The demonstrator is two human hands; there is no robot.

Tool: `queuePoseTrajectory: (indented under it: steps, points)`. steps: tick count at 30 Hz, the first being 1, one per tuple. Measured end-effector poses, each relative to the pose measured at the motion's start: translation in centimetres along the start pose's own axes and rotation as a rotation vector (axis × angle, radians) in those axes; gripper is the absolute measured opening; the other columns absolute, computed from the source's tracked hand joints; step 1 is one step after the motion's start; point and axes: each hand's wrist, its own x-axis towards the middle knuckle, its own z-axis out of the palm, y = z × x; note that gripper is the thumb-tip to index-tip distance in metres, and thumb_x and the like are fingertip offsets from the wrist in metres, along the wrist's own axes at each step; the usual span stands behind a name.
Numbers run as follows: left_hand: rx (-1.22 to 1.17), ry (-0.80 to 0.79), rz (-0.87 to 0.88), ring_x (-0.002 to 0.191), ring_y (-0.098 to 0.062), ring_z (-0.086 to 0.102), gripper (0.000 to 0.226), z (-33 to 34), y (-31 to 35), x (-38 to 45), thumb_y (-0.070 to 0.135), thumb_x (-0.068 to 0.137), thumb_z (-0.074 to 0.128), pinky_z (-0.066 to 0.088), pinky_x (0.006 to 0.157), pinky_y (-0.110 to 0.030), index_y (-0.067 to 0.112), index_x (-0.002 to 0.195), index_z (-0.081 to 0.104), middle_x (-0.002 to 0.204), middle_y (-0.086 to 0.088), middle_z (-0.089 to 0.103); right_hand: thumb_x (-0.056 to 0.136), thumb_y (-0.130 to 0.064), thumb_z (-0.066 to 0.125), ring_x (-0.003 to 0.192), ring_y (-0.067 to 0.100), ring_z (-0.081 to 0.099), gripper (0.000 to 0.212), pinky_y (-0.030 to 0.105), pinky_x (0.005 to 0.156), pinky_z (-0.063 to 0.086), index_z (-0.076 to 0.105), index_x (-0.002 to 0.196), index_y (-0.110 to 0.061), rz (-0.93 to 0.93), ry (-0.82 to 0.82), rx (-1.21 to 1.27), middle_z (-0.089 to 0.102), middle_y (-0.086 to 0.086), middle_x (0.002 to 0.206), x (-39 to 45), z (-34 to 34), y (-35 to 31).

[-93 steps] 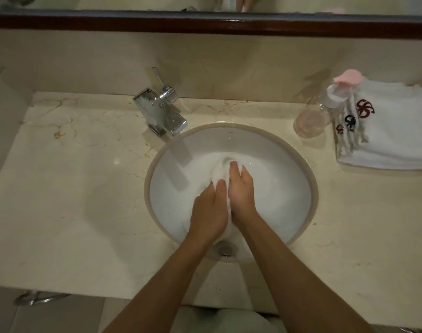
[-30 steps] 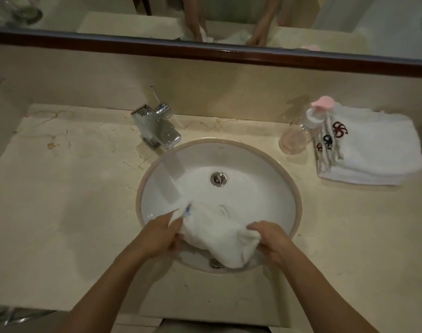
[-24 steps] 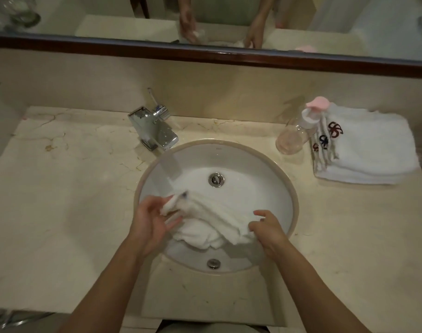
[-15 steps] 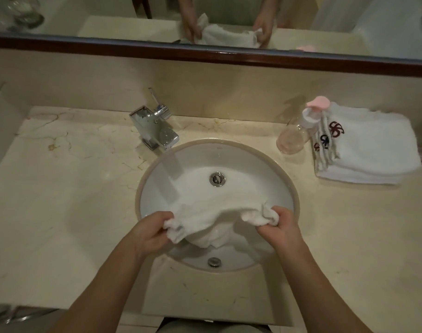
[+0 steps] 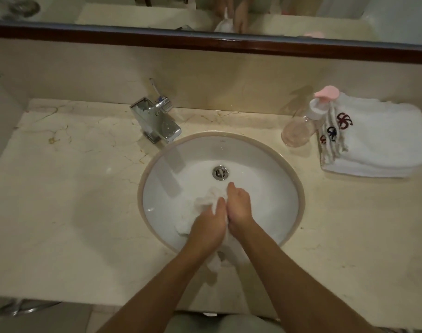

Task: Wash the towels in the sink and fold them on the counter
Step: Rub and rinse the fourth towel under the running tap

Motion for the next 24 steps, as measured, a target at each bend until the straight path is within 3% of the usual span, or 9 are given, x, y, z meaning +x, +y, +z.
queuePoseTrajectory:
  steps: [3, 5, 8, 11, 13, 17, 20, 22, 24]
  points:
    - [-0.052, 0.084, -0.125, 0.12, -0.03, 0.059, 0.09, -3.0, -0.4, 3.4, 0.073, 0.093, 0.008, 0.041, 0.109, -0.044, 0.011, 0.125, 0.065, 0.128, -0.016, 0.064, 0.104, -0.032, 0.047, 0.07, 0.018, 0.052, 0.036, 0.031, 0.071, 0.039, 0.047, 0.071, -0.019, -0.194, -0.24, -0.277, 0.052, -0.004, 0.07, -2.4, 1.1, -0.5]
    - [-0.005, 0.037, -0.095, 0.122, -0.028, 0.057, 0.079, -3.5, 0.1, 3.7, 0.062, 0.1, 0.011, 0.04, 0.109, -0.042, 0.011, 0.128, 0.064, 0.132, -0.017, 0.062, 0.104, -0.033, 0.046, 0.082, 0.025, 0.059, 0.032, 0.037, 0.079, 0.045, 0.052, 0.077, -0.017, -0.223, -0.188, -0.297, 0.058, 0.0, 0.078, -1.9, 1.9, -0.8]
    - [0.114, -0.062, 0.064, 0.132, -0.023, 0.051, 0.071, -2.9, 0.2, 2.3, 0.061, 0.101, 0.015, 0.035, 0.114, -0.04, 0.018, 0.139, 0.056, 0.141, -0.011, 0.056, 0.104, -0.036, 0.042, 0.088, 0.028, 0.056, 0.032, 0.04, 0.083, 0.045, 0.055, 0.083, -0.015, 0.003, 0.062, -0.112, 0.056, 0.003, 0.082, 1.6, 1.9, -2.0]
    - [0.02, -0.048, -0.01, 0.126, -0.027, 0.056, 0.088, -4.9, 0.7, 3.3, 0.073, 0.092, 0.012, 0.038, 0.111, -0.037, 0.012, 0.138, 0.056, 0.136, -0.015, 0.059, 0.106, -0.033, 0.042, 0.086, 0.025, 0.056, 0.033, 0.034, 0.077, 0.04, 0.053, 0.081, -0.014, -0.108, -0.115, -0.223, 0.055, 0.002, 0.079, -1.4, 2.9, -2.0]
    - [-0.129, -0.055, -0.058, 0.112, -0.027, 0.063, 0.083, -6.1, 1.5, 3.9, 0.077, 0.091, 0.012, 0.045, 0.105, -0.04, 0.019, 0.125, 0.062, 0.123, -0.018, 0.066, 0.106, -0.032, 0.043, 0.093, 0.029, 0.059, 0.03, 0.035, 0.082, 0.042, 0.057, 0.09, -0.011, -0.223, -0.189, -0.235, 0.062, 0.008, 0.088, -3.6, 4.1, -2.1]
    - [-0.024, -0.112, 0.04, 0.109, -0.016, 0.061, 0.074, -5.2, 1.5, 1.3, 0.066, 0.099, 0.01, 0.042, 0.106, -0.035, 0.025, 0.126, 0.065, 0.117, 0.002, 0.067, 0.106, -0.033, 0.039, 0.106, 0.035, 0.061, 0.039, 0.043, 0.097, 0.047, 0.063, 0.111, -0.003, -0.051, 0.136, -0.171, 0.068, 0.015, 0.111, 1.5, 3.3, -4.0]
    - [0.091, -0.129, 0.096, 0.11, -0.016, 0.058, 0.066, -5.2, 2.0, 0.3, 0.062, 0.101, 0.017, 0.04, 0.099, -0.033, 0.022, 0.125, 0.065, 0.114, 0.005, 0.062, 0.103, -0.031, 0.041, 0.084, 0.028, 0.059, 0.032, 0.035, 0.076, 0.049, 0.061, 0.092, -0.008, 0.121, 0.257, 0.154, 0.064, 0.008, 0.09, 4.0, 0.8, -4.0]
    - [0.123, -0.043, 0.08, 0.108, -0.028, 0.06, 0.054, -5.8, 1.5, 1.6, 0.048, 0.103, 0.03, 0.045, 0.096, -0.039, 0.011, 0.109, 0.068, 0.111, -0.005, 0.066, 0.104, -0.038, 0.043, 0.068, 0.024, 0.066, 0.039, 0.028, 0.059, 0.052, 0.061, 0.082, -0.011, 0.307, 0.077, 0.578, 0.068, 0.006, 0.076, 3.7, -1.3, -3.5]
    - [-0.078, 0.024, 0.016, 0.104, -0.037, 0.064, 0.035, -6.1, 0.5, 2.6, 0.031, 0.095, 0.046, 0.051, 0.094, -0.048, 0.002, 0.094, 0.066, 0.107, -0.02, 0.07, 0.106, -0.043, 0.036, 0.068, 0.027, 0.074, 0.047, 0.031, 0.063, 0.057, 0.067, 0.092, -0.011, 0.413, -0.082, 0.83, 0.075, 0.012, 0.081, 2.6, -3.2, -2.2]
